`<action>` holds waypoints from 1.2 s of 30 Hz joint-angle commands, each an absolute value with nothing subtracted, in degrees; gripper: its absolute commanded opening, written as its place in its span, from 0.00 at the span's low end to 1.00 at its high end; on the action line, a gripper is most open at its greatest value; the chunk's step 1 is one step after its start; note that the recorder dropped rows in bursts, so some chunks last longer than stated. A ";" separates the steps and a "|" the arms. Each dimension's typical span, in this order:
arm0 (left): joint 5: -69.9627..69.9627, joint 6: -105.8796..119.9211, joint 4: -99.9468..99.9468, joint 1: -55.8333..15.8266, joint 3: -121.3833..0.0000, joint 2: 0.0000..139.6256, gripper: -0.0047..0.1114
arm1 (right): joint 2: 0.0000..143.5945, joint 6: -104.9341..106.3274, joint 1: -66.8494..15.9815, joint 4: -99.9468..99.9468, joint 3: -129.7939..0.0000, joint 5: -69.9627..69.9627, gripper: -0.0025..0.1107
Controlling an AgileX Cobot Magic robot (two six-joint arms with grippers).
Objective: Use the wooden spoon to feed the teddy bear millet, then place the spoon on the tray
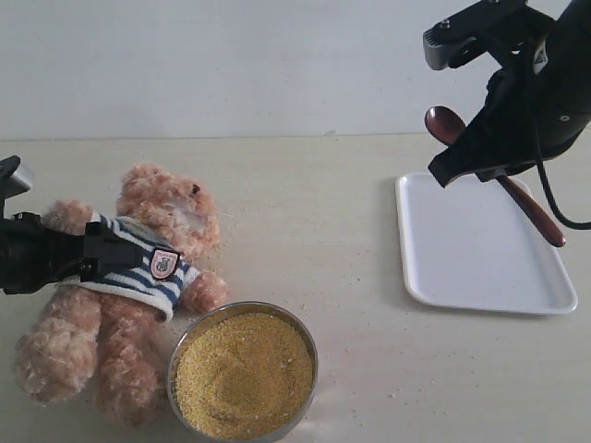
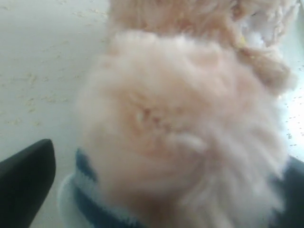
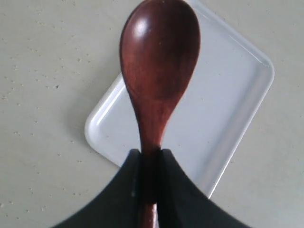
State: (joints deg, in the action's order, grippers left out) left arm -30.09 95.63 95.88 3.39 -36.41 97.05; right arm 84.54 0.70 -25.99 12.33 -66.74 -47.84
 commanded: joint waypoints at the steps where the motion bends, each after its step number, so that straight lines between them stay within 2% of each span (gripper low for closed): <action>1: -29.69 96.06 96.59 3.44 -36.69 95.76 0.93 | 83.91 0.39 -25.67 11.89 -66.61 -47.44 0.02; 5: -27.51 101.23 96.17 3.44 -36.69 92.24 0.93 | 83.91 0.00 -25.67 11.14 -66.61 -47.44 0.02; 9: -18.08 97.64 94.25 3.44 -36.69 86.36 0.92 | 83.91 0.00 -25.67 11.04 -66.61 -47.44 0.02; 11: -14.21 87.10 91.75 3.44 -36.69 80.68 0.77 | 83.91 0.00 -25.67 11.04 -66.61 -47.44 0.02; 12: -12.33 79.21 89.91 3.44 -36.26 76.03 0.49 | 83.91 0.39 -25.67 11.04 -66.61 -47.33 0.02; 13: -11.83 76.40 89.63 3.44 -36.02 74.07 0.35 | 83.91 0.39 -25.67 11.04 -66.61 -47.33 0.02; 14: -11.57 74.01 88.63 3.44 -36.02 69.51 0.10 | 83.91 0.39 -25.67 11.04 -66.61 -47.33 0.02; 20: 5.14 56.32 92.56 3.44 -36.02 49.76 0.08 | 83.91 -3.74 -25.67 16.11 -66.37 -47.28 0.02; 23: 9.39 56.11 93.52 3.44 -35.01 36.44 0.08 | 83.91 -11.10 -25.67 22.08 -62.66 -43.67 0.02; 26: 5.83 64.68 88.75 3.44 -34.74 28.47 0.08 | 83.91 -14.53 -25.67 23.74 -59.25 -39.18 0.02; 31: -14.30 84.15 59.17 3.44 -34.95 18.04 0.08 | 83.91 -17.99 -25.67 23.82 -55.94 -34.21 0.02; 34: -21.20 83.13 50.71 3.44 -34.95 13.70 0.08 | 83.91 -17.99 -25.67 24.52 -55.31 -33.58 0.02; 36: -21.42 77.46 51.94 3.44 -34.52 11.97 0.08 | 83.91 -17.99 -25.67 24.85 -55.31 -34.01 0.02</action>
